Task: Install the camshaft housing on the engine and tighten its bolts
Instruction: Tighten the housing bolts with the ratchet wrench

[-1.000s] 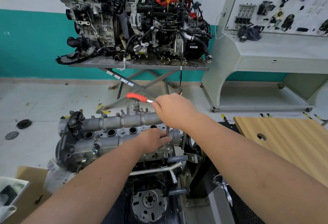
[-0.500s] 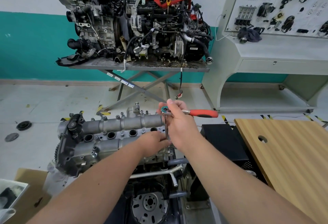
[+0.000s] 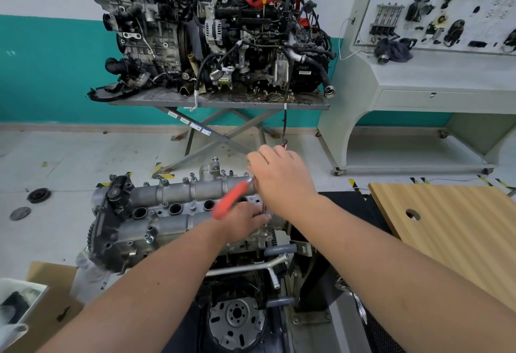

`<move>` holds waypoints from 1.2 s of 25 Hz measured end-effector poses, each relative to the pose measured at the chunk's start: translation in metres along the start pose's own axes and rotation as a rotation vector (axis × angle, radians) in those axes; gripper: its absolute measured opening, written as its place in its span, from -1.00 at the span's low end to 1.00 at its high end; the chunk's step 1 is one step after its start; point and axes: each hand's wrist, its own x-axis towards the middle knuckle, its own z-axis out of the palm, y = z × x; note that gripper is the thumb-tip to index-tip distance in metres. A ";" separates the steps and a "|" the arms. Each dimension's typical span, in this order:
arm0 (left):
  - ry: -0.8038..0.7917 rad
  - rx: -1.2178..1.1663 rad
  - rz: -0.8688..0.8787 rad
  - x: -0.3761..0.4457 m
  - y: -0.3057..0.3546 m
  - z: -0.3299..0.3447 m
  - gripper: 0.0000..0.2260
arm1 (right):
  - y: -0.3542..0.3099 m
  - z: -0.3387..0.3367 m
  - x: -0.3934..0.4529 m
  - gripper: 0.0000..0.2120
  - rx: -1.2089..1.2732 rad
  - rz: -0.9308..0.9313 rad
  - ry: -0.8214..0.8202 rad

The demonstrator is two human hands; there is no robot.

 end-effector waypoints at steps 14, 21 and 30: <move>0.017 -0.036 -0.011 0.004 -0.010 0.006 -0.68 | -0.001 -0.031 0.032 -0.62 0.574 0.422 -0.538; 0.021 -0.123 0.017 0.004 -0.013 0.007 -0.66 | -0.019 -0.018 0.023 -0.90 1.683 1.132 -0.256; 0.011 -0.093 -0.002 0.007 -0.012 0.006 -0.71 | -0.023 0.012 -0.011 -0.79 1.709 0.831 0.195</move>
